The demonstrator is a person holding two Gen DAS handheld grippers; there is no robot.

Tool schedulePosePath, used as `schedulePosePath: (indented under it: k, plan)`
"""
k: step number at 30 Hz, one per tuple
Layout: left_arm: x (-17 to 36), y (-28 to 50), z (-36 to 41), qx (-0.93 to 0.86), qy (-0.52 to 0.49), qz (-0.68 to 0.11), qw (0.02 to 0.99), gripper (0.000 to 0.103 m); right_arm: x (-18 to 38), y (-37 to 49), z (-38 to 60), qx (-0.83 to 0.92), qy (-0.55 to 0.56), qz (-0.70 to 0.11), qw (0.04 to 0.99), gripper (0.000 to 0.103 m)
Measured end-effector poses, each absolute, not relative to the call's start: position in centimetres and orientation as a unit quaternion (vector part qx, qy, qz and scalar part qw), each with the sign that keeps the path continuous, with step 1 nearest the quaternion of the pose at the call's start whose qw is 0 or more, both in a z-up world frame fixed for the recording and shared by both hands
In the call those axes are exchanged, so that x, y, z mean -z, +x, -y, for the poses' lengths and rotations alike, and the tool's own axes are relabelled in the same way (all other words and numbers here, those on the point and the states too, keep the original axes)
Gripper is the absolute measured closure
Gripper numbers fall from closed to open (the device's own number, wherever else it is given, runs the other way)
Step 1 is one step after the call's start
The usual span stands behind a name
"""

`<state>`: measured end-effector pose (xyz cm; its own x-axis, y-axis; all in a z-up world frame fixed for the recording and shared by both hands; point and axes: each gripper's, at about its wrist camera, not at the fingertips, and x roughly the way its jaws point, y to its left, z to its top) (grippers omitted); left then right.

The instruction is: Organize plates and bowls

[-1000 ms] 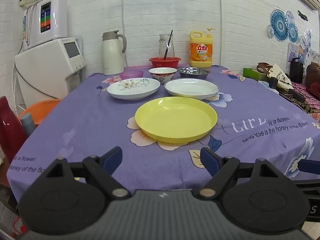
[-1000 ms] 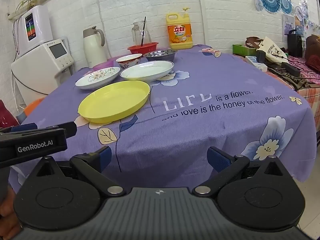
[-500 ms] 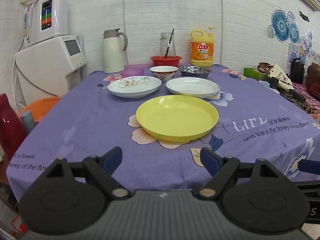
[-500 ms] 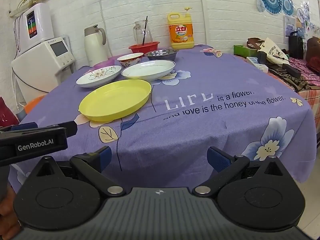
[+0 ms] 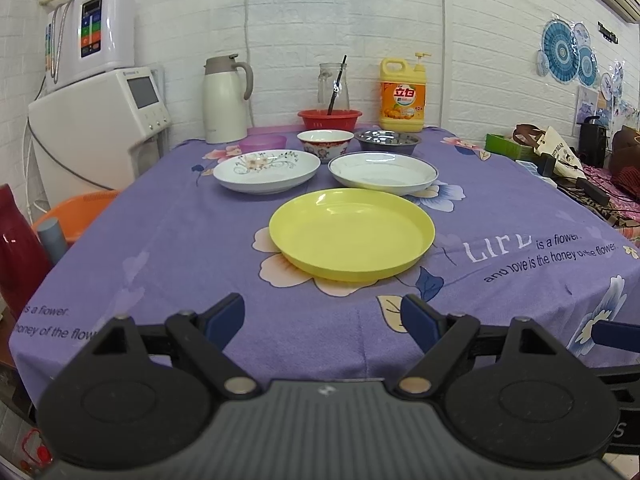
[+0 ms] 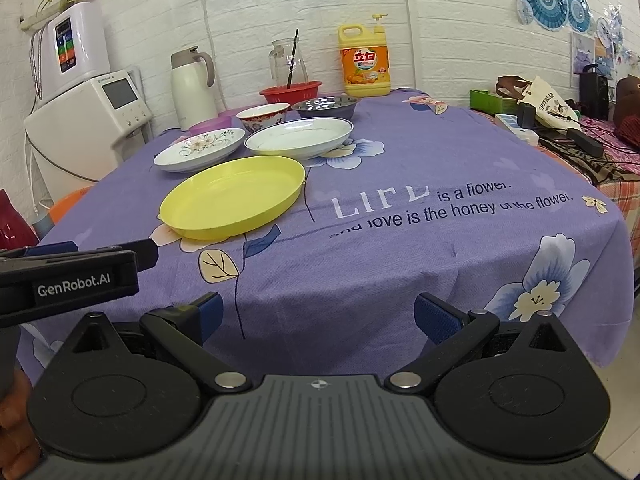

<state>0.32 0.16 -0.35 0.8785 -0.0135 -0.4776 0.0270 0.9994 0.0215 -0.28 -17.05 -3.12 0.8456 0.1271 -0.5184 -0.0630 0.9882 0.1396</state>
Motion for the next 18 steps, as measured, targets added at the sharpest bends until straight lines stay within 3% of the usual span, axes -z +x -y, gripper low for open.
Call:
schedulePosePath:
  k: [18]
  plan:
    - [0.44,0.49,-0.07,0.016,0.012,-0.251,0.968,0.02,3.14,-0.24,16.58,-0.051,0.05,-0.277,0.958,0.0]
